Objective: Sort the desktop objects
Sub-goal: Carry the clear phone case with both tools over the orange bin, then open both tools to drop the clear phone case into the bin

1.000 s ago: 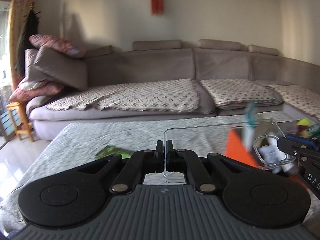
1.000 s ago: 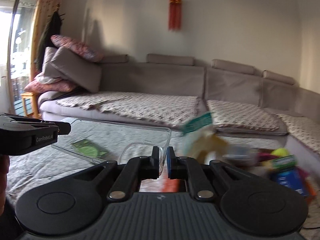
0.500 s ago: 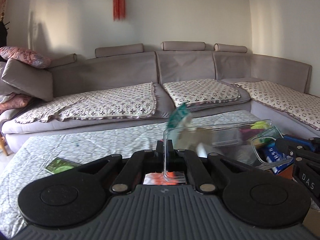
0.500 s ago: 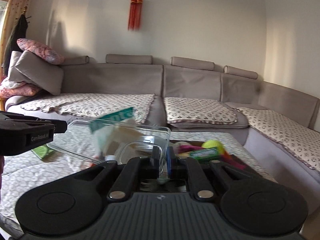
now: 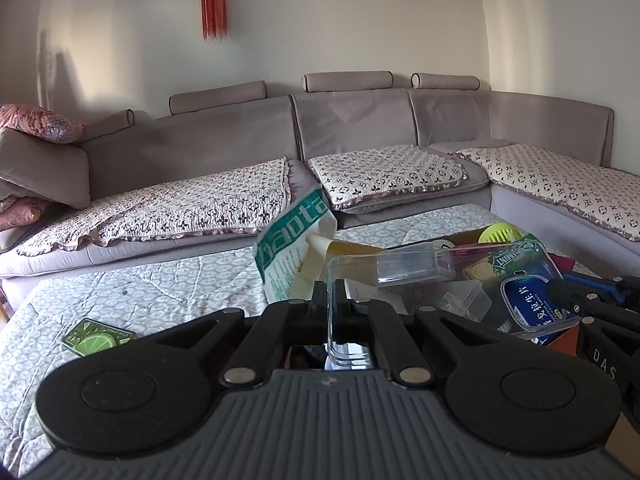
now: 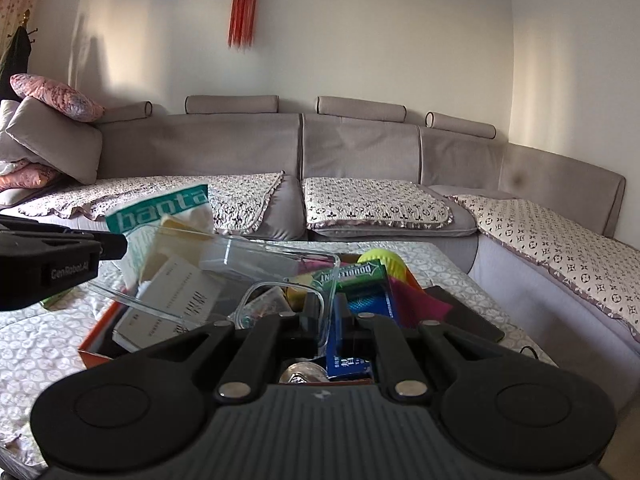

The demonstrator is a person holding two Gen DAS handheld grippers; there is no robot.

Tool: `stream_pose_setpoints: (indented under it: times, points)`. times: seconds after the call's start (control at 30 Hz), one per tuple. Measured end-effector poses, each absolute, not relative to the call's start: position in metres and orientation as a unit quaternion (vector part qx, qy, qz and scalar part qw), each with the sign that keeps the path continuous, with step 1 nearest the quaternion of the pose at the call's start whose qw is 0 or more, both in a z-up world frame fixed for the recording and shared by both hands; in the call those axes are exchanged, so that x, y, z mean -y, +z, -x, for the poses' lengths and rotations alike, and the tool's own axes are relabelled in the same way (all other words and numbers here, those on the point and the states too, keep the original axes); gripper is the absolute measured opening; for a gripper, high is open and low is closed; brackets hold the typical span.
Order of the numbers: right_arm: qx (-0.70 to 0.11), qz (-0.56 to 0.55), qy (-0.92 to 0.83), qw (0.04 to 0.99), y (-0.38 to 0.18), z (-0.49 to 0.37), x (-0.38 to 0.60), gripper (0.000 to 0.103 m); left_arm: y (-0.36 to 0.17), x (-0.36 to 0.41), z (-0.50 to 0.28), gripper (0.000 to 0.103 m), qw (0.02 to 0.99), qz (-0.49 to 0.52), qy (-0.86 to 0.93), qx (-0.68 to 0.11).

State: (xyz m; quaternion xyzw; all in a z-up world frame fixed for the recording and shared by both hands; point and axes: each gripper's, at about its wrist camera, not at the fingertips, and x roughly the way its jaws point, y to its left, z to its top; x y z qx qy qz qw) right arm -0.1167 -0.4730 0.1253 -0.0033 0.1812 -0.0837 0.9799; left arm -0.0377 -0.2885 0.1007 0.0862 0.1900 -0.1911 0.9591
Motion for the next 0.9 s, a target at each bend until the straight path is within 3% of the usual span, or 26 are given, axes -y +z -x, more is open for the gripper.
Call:
stream_pose_setpoints:
  times: [0.9]
  points:
    - [-0.196, -0.009, -0.082, 0.977, 0.108, 0.102, 0.492, 0.009, 0.095, 0.300, 0.036, 0.005, 0.955, -0.092, -0.182, -0.215]
